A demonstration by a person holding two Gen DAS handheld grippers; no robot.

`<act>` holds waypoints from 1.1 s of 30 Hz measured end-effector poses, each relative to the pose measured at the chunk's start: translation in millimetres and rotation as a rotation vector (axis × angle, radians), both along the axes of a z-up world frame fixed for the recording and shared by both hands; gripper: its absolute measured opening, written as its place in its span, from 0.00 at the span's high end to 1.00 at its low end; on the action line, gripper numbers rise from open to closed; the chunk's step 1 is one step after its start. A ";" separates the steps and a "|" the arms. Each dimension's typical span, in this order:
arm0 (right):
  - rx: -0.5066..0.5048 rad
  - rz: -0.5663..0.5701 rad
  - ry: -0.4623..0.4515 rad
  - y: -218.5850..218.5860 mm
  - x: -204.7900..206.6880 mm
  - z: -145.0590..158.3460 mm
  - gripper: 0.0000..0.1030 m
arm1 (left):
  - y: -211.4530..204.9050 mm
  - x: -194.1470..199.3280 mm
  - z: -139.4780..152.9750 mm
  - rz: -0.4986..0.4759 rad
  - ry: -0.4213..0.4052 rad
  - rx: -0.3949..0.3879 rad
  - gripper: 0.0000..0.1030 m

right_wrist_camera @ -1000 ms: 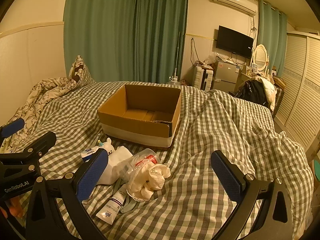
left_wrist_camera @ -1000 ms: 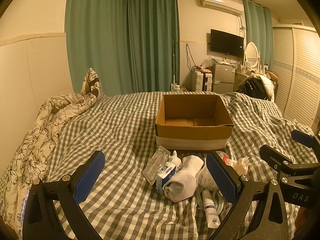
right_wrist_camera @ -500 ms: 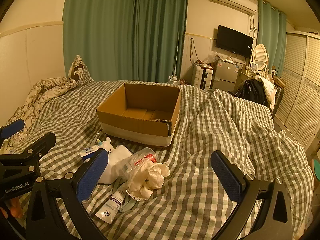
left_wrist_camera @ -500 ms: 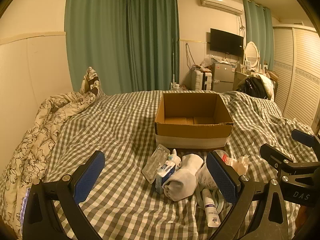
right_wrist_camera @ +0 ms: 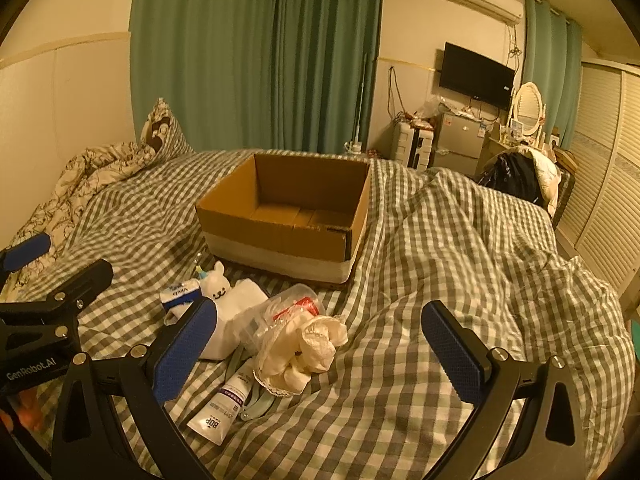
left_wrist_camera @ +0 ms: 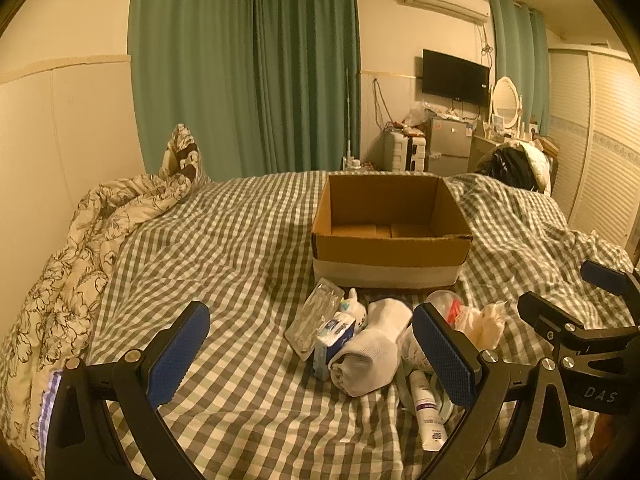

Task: Organize objects

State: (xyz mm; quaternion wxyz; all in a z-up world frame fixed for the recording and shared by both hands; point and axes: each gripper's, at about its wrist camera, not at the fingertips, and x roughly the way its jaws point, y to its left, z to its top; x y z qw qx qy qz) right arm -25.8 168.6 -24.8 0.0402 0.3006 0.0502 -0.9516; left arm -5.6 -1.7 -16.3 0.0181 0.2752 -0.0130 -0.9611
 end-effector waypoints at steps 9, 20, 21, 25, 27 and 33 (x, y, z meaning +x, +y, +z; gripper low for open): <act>0.002 0.055 -0.203 -9.4 -45.4 -58.8 0.16 | -4.8 -25.8 -38.3 0.010 -0.115 -0.009 0.00; -0.034 0.096 -0.283 -3.3 -58.6 -74.8 0.77 | 8.2 -54.2 -86.9 -0.049 -0.245 -0.006 0.00; -0.035 0.093 -0.278 -2.7 -58.6 -72.2 0.78 | 12.1 -57.9 -90.4 -0.065 -0.254 0.000 0.00; -0.053 0.090 -0.271 3.2 -57.8 -67.5 0.80 | 24.4 -70.8 -101.9 -0.111 -0.284 0.002 0.02; -0.053 0.091 -0.277 3.6 -59.9 -65.9 0.80 | 31.8 -77.5 -110.0 -0.142 -0.304 0.006 0.17; -0.048 0.089 -0.269 5.1 -56.3 -65.5 0.80 | 34.4 -78.2 -116.3 -0.174 -0.336 0.038 0.49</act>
